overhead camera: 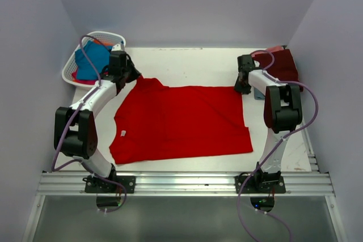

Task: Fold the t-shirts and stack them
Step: Fold the tshirt

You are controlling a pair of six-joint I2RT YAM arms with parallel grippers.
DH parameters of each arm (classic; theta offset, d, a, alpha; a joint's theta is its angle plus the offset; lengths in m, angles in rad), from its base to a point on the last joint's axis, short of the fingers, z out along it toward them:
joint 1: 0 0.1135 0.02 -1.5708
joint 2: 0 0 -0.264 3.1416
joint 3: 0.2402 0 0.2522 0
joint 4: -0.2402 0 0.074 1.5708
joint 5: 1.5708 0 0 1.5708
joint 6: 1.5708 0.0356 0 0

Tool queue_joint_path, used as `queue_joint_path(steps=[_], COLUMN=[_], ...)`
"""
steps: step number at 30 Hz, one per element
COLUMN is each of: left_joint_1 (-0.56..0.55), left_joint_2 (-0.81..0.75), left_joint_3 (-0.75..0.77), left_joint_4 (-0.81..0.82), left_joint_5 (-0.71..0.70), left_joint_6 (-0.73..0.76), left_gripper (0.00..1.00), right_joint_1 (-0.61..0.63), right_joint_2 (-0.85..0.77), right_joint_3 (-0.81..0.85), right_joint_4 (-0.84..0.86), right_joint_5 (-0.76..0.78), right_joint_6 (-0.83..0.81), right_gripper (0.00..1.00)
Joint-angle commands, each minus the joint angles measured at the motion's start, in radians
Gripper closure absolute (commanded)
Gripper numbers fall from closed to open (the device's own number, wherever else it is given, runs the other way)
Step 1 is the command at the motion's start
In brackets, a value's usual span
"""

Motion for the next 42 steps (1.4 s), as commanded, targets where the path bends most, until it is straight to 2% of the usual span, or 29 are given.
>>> queue_joint_path(steps=[1,3,10,14,23,31,39,42], left_joint_1=[0.005,0.005,0.005,0.005,0.005,0.005,0.006,0.006], left_joint_2=[-0.023,-0.020,-0.016,-0.013,-0.006,-0.008,-0.008,-0.010], left_joint_3=[-0.014,-0.014,-0.010,-0.009,-0.014,-0.015,-0.020,-0.020], left_joint_4=[0.053,0.051,0.051,0.051,0.054,0.053,0.057,0.059], left_joint_5=[0.016,0.016,0.016,0.016,0.039,0.033,0.036,0.036], left_joint_6=[-0.002,-0.001,0.002,0.002,0.002,0.002,0.001,0.001], left_gripper=[1.00,1.00,1.00,1.00,1.00,1.00,1.00,1.00], right_joint_1=[-0.002,-0.002,-0.003,-0.003,-0.006,-0.013,-0.014,-0.014], right_joint_2=[-0.008,0.009,0.047,0.049,0.032,0.072,0.063,0.066], right_joint_3=[0.044,0.056,0.081,0.090,0.120,0.137,0.094,0.094], right_joint_4=[0.017,0.018,0.021,0.015,-0.025,-0.038,-0.034,-0.034], right_joint_5=[-0.026,-0.030,-0.030,-0.007,0.031,0.007,-0.001,-0.001], right_joint_6=[-0.034,-0.040,-0.054,-0.062,-0.089,-0.085,-0.074,-0.071], right_gripper=[0.69,0.73,0.76,0.76,0.68,0.72,0.69,0.74])
